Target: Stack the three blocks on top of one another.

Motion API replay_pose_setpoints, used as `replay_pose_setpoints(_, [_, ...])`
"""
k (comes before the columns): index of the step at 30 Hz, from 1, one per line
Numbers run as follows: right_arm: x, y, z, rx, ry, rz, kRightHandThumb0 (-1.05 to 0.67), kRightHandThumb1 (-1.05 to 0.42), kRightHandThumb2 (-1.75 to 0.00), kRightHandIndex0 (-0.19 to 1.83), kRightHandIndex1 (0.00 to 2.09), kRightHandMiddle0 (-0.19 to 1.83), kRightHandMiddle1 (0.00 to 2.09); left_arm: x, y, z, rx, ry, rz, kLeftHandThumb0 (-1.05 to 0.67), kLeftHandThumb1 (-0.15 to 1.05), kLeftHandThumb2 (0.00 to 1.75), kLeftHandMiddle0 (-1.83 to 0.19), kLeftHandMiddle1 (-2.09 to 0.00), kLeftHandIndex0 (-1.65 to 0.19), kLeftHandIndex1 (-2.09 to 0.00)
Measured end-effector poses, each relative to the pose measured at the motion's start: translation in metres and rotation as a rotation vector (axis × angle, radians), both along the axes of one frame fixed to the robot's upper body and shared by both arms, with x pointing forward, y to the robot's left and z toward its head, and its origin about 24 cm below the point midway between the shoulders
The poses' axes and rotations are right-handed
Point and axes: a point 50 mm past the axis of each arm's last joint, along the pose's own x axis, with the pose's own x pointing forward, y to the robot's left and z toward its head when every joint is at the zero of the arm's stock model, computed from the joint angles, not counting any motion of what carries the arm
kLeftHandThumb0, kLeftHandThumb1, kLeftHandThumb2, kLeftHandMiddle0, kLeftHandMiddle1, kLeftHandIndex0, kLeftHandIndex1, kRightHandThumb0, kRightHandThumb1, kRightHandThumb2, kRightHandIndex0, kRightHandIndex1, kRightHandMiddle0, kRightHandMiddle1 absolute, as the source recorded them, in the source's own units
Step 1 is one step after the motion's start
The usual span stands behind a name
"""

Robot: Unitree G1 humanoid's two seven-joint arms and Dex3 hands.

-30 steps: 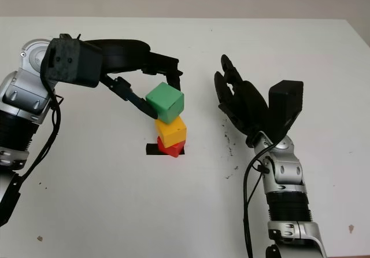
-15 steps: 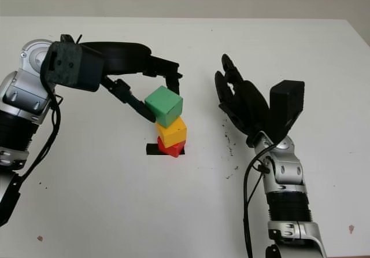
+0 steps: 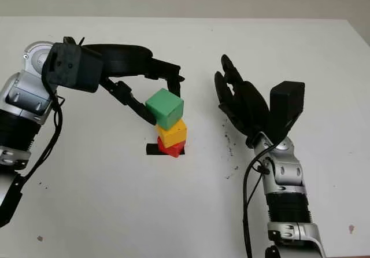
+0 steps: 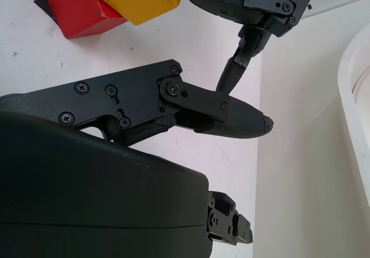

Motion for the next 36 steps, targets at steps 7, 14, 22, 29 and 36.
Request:
replay_pose_setpoints(7, [-0.0004,-0.0005,-0.0006,0.003,0.003,0.0,-0.61,-1.05,-0.63,-0.19,0.0,-0.19,0.0,0.0011,-0.0021,-0.0038,-0.012,0.002,-0.021,-0.54,1.05,0.11,-0.19,-0.06,-0.26,-1.67])
replay_pose_setpoints(14, [-0.0016,-0.0007,-0.0011,0.004,0.005,0.002,-0.63,-1.05,-0.63,-0.19,0.0,-0.19,0.0,0.0021,-0.0021,-0.0048,-0.016,0.019,-0.009,-0.54,1.05,0.09,-0.19,-0.06,-0.26,-1.64])
replay_pose_setpoints(22, [-0.002,-0.0008,-0.0016,0.004,0.007,0.002,-0.62,-1.05,-0.64,-0.19,0.0,-0.19,0.0,0.0004,-0.0031,-0.0014,0.0,0.047,0.014,-0.72,1.0,0.05,-0.03,-0.03,-0.14,-1.07])
replay_pose_setpoints(29, [-0.002,-0.001,-0.0012,0.004,0.007,-0.005,-0.61,-1.05,-0.65,-0.19,0.0,-0.19,0.0,-0.0006,-0.0032,-0.0012,0.012,0.052,0.006,-0.69,0.96,0.05,0.04,-0.03,-0.1,-0.92])
replay_pose_setpoints(36, [-0.0022,-0.0008,-0.0004,0.008,0.006,-0.003,-0.61,-1.05,-0.63,-0.19,0.0,-0.19,0.0,-0.0011,-0.0033,-0.0015,0.015,0.056,-0.004,-0.71,0.94,0.05,0.05,-0.04,-0.04,-0.91])
